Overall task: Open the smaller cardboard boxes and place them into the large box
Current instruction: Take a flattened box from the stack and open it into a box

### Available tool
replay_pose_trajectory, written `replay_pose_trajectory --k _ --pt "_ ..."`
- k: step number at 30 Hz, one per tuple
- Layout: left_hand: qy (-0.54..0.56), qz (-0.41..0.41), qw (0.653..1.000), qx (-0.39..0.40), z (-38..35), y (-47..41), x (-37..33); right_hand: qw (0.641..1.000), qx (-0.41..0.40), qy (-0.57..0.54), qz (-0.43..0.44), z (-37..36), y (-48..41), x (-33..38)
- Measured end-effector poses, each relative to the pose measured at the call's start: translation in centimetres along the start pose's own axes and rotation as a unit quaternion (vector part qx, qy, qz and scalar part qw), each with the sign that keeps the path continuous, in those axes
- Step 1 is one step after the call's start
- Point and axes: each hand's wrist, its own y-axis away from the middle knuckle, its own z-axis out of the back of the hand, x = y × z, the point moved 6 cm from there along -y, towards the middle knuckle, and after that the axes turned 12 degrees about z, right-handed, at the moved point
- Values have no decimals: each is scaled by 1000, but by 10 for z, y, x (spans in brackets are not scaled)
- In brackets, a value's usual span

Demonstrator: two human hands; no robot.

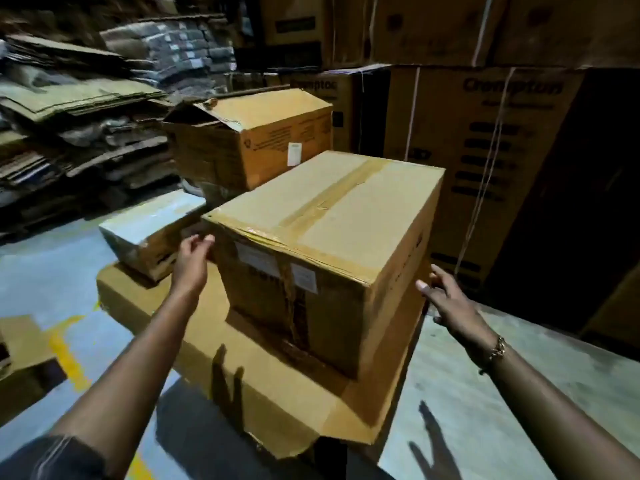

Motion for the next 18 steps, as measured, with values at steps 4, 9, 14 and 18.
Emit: replay_pose_trajectory --k 4,9,14,18 --pt "24 84 995 55 -7 -63 -9 997 -5 -69 -37 -37 -13 18" --pt "47 73 993 77 -26 -75 -22 994 -19 -75 -73 -50 -29 17" --pt "-7 95 977 191 -36 -67 -28 985 -98 -86 -109 0 -37 7" --pt "-101 163 927 323 -60 -60 -23 970 -55 -90 -217 11 -23 -4"
